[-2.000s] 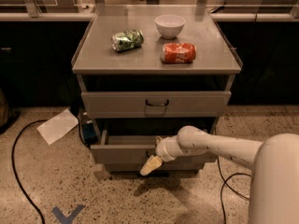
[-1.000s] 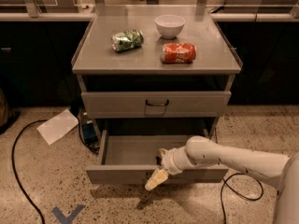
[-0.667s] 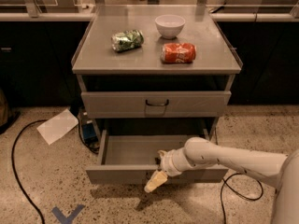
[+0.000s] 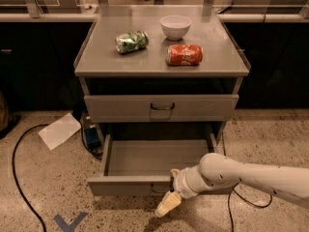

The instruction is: Open middle drawer

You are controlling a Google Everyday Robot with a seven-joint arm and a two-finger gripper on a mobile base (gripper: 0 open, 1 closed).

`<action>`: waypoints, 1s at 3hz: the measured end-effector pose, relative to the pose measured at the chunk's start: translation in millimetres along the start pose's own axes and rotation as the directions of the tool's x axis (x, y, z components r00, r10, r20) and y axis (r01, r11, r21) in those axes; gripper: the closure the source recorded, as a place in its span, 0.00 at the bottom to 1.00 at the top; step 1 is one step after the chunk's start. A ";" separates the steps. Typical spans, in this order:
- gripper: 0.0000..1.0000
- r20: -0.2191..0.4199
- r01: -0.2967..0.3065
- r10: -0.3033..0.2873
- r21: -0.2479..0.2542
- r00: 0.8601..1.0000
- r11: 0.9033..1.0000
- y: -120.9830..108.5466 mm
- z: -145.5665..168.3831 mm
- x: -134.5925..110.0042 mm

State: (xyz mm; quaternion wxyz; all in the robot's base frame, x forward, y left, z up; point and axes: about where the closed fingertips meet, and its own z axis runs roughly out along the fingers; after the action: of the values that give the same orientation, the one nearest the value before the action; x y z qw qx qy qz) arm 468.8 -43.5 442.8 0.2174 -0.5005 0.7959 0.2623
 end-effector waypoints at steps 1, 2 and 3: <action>0.00 -0.001 -0.004 0.004 -0.003 1.000 1.000 0.5 1.9 1.8; 0.00 -0.040 -0.033 0.031 -0.049 0.999 0.998 20.8 -3.5 17.4; 0.00 -0.041 -0.034 0.032 -0.051 0.999 0.998 21.0 -2.4 17.8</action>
Offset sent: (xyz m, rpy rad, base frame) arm -0.0641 -0.0202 -0.0200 -0.0359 0.1624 0.0303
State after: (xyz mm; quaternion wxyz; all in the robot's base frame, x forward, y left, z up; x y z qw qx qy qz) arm 442.2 -49.5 438.1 0.1842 -0.4978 0.8011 0.2764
